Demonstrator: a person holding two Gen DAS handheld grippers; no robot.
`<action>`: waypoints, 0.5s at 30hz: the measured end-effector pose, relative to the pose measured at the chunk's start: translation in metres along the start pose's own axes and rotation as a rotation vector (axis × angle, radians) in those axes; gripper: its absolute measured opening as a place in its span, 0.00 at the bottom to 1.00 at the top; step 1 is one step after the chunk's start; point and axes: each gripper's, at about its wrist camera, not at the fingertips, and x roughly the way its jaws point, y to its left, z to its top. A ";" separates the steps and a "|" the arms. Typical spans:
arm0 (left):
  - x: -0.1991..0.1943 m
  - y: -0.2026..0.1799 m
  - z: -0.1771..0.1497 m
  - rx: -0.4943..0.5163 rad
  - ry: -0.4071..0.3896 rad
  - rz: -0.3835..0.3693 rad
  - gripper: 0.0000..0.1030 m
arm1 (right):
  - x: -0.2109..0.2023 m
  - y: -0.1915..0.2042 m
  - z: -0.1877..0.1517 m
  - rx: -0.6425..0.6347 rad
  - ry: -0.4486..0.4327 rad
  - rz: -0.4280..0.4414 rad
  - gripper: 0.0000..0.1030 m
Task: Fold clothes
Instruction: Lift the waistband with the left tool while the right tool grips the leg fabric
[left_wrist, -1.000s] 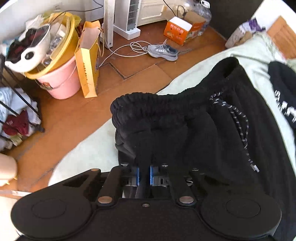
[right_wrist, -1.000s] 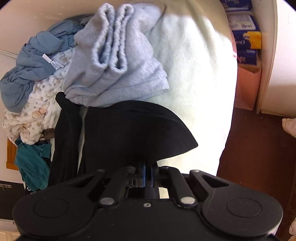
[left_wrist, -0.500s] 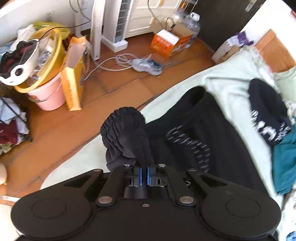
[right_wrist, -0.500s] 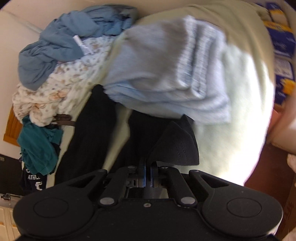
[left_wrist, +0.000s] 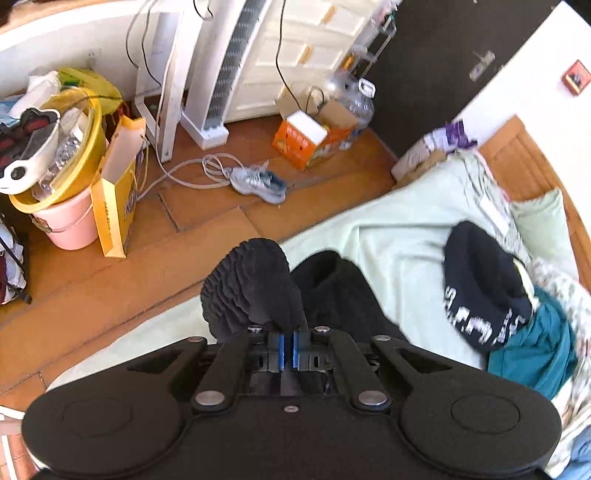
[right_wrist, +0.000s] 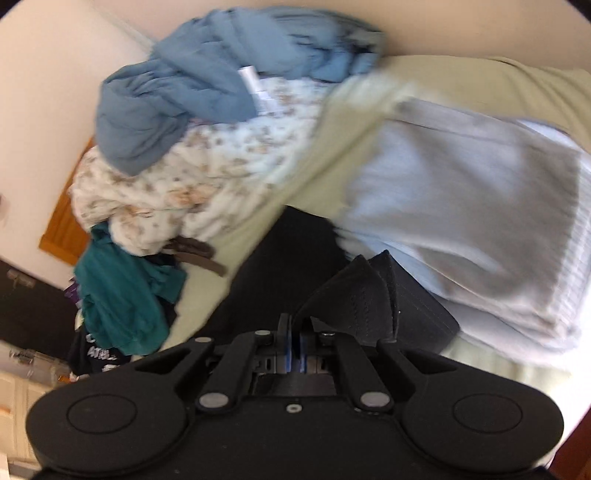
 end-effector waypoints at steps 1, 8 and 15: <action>-0.003 -0.003 0.000 -0.006 -0.008 0.001 0.02 | 0.008 0.004 0.007 0.002 0.008 0.011 0.03; 0.006 -0.034 0.016 -0.002 -0.075 -0.020 0.02 | 0.068 0.050 0.044 -0.121 0.080 0.030 0.03; 0.053 -0.060 0.038 0.036 -0.072 -0.024 0.02 | 0.124 0.090 0.075 -0.174 0.034 0.011 0.03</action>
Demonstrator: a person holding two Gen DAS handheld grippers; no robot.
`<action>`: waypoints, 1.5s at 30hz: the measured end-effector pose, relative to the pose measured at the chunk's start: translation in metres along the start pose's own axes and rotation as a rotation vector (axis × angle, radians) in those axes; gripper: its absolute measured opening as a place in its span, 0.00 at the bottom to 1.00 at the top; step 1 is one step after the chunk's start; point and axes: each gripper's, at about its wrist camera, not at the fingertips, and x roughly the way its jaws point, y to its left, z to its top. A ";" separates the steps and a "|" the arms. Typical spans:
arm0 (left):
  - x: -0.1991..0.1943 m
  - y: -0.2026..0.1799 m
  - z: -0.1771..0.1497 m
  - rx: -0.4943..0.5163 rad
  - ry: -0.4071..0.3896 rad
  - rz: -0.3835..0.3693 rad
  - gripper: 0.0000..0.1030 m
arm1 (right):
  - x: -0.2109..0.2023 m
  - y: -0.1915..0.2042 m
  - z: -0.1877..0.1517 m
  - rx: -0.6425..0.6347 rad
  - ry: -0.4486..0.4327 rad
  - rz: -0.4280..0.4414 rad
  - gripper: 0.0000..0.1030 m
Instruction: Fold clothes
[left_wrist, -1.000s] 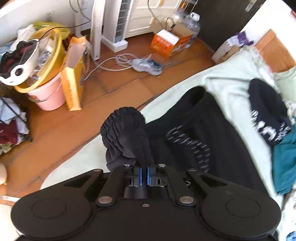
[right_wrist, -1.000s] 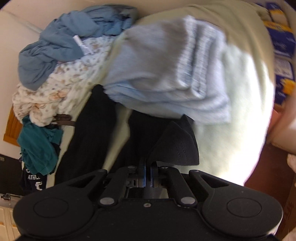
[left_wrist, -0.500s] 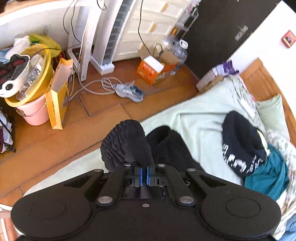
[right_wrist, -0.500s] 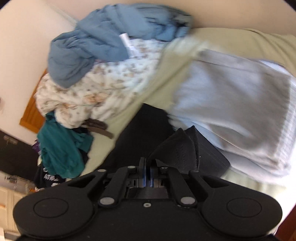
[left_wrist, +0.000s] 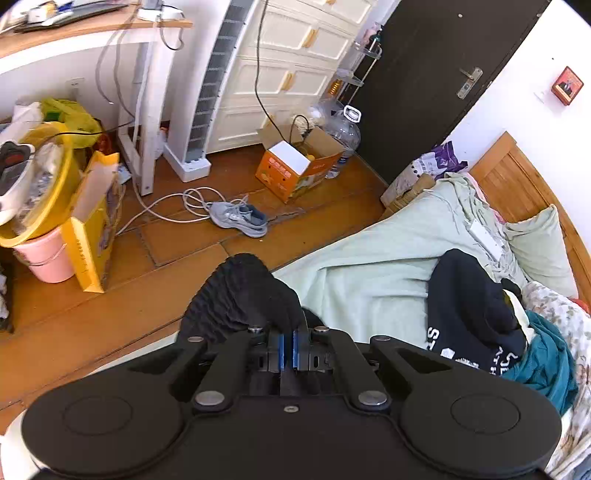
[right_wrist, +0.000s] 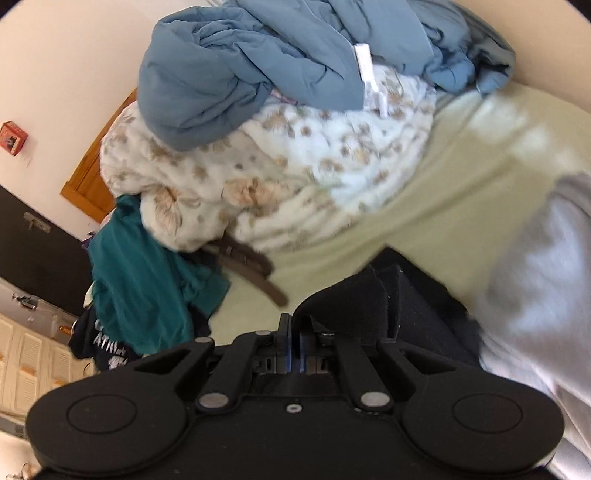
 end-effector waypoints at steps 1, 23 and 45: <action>0.010 -0.004 0.002 0.010 0.001 0.001 0.02 | 0.014 0.002 0.006 -0.008 -0.001 -0.022 0.03; 0.092 -0.030 -0.033 0.193 -0.015 -0.054 0.86 | 0.101 -0.013 -0.027 -0.171 0.005 -0.169 0.70; 0.045 -0.239 -0.355 0.971 0.391 -0.617 0.84 | 0.004 -0.120 -0.109 -0.089 0.081 -0.229 0.78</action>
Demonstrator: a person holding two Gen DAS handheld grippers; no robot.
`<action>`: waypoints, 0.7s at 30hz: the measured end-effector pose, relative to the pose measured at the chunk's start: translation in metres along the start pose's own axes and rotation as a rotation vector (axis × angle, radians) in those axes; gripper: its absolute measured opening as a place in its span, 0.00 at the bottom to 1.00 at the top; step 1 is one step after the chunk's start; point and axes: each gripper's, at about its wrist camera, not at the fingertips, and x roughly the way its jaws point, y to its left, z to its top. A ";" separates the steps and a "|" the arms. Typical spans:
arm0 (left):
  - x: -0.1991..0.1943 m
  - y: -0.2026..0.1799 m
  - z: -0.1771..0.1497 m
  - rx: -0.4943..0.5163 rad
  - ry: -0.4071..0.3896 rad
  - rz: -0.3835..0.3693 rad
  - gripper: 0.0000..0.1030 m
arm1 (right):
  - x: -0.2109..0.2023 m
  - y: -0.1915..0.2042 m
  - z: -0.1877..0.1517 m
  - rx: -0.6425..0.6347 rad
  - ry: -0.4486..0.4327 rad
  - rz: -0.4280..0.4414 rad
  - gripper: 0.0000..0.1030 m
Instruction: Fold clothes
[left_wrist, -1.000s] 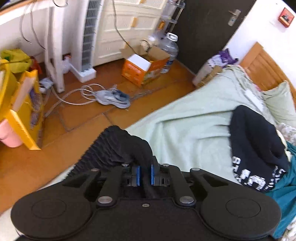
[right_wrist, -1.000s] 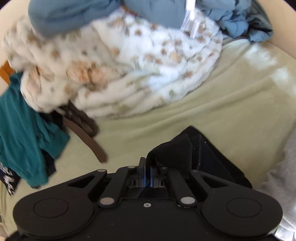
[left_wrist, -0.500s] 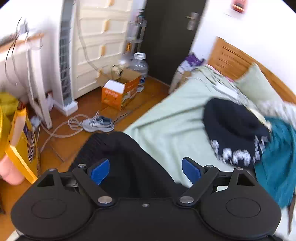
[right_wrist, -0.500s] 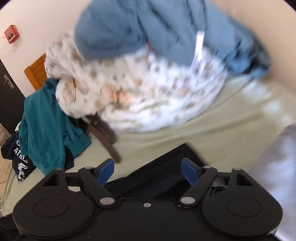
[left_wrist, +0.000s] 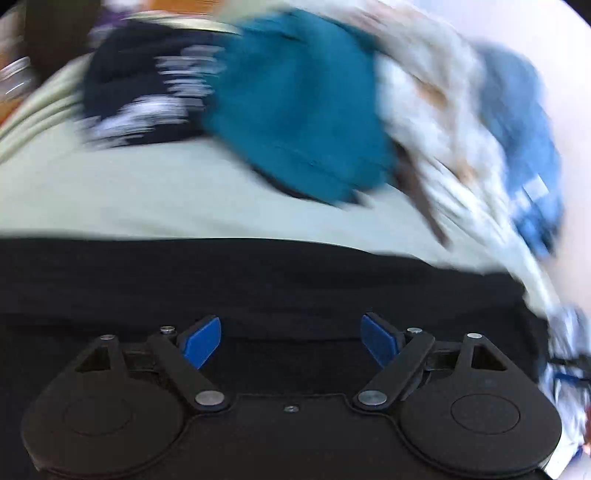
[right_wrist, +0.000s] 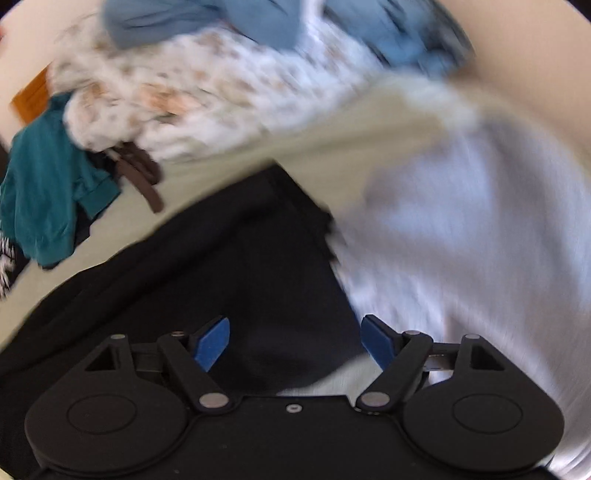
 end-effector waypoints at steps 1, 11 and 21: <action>0.013 -0.017 0.004 0.069 0.012 -0.055 0.84 | 0.007 -0.009 -0.003 0.050 -0.004 0.014 0.80; 0.131 -0.145 0.040 0.513 0.136 -0.250 0.87 | 0.032 -0.035 -0.012 0.197 -0.031 0.181 0.34; 0.200 -0.201 0.046 0.671 0.207 -0.170 0.06 | 0.013 -0.030 -0.005 0.115 -0.071 0.199 0.16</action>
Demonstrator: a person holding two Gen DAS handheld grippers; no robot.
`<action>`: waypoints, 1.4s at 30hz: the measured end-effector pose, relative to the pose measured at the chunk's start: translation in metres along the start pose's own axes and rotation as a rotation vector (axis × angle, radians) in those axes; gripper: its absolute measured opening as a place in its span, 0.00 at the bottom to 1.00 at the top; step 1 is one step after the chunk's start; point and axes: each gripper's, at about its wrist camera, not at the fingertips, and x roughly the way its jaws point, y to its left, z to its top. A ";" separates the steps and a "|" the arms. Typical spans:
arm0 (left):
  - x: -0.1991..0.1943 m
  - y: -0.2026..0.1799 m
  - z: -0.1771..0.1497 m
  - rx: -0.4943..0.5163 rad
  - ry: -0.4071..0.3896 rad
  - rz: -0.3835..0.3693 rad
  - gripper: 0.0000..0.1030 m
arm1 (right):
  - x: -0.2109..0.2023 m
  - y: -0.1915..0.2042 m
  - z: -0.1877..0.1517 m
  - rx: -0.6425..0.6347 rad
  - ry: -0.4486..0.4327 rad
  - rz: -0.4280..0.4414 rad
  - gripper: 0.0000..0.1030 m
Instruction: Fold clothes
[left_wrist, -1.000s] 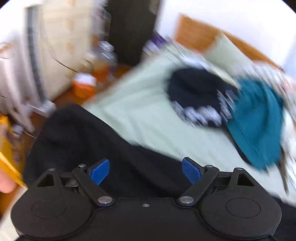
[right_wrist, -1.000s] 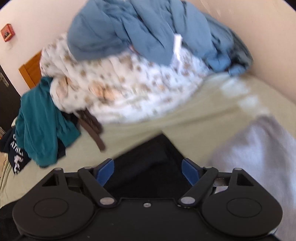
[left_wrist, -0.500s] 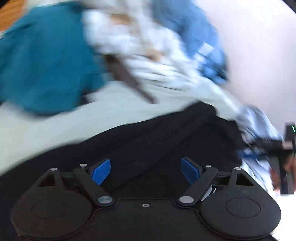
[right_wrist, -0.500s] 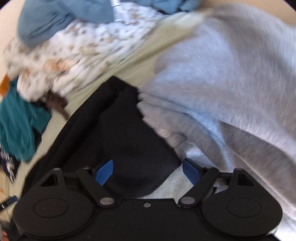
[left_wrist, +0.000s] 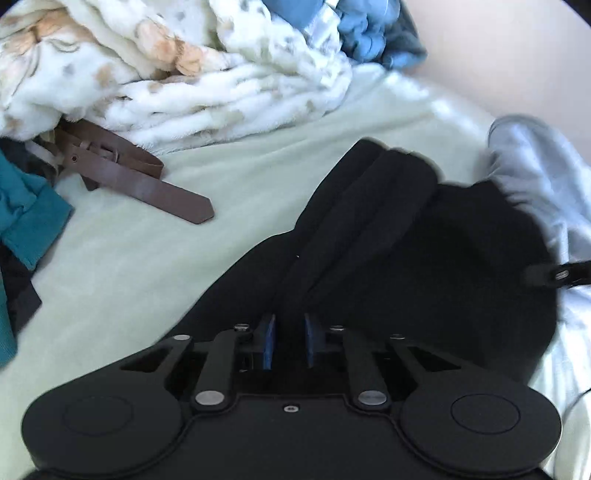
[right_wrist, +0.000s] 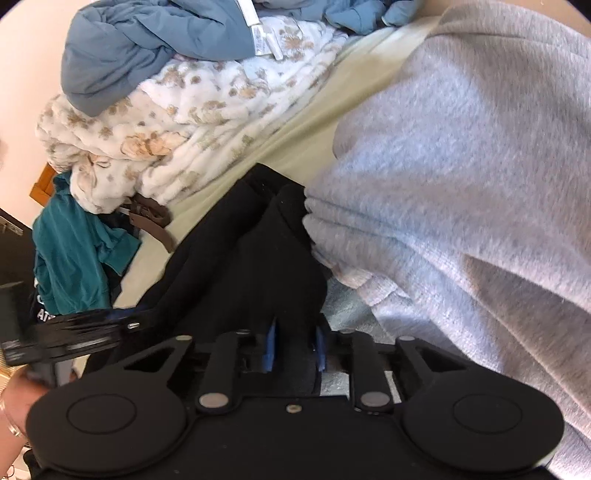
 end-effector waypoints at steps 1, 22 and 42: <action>-0.001 0.000 0.000 0.016 -0.007 0.011 0.06 | -0.005 0.007 0.002 -0.037 -0.009 -0.003 0.15; 0.007 0.056 0.023 -0.220 -0.054 0.026 0.24 | -0.009 0.049 0.011 -0.386 -0.109 -0.231 0.07; -0.039 0.045 0.026 -0.271 -0.162 -0.105 0.24 | -0.030 0.048 -0.007 -0.377 -0.174 -0.339 0.47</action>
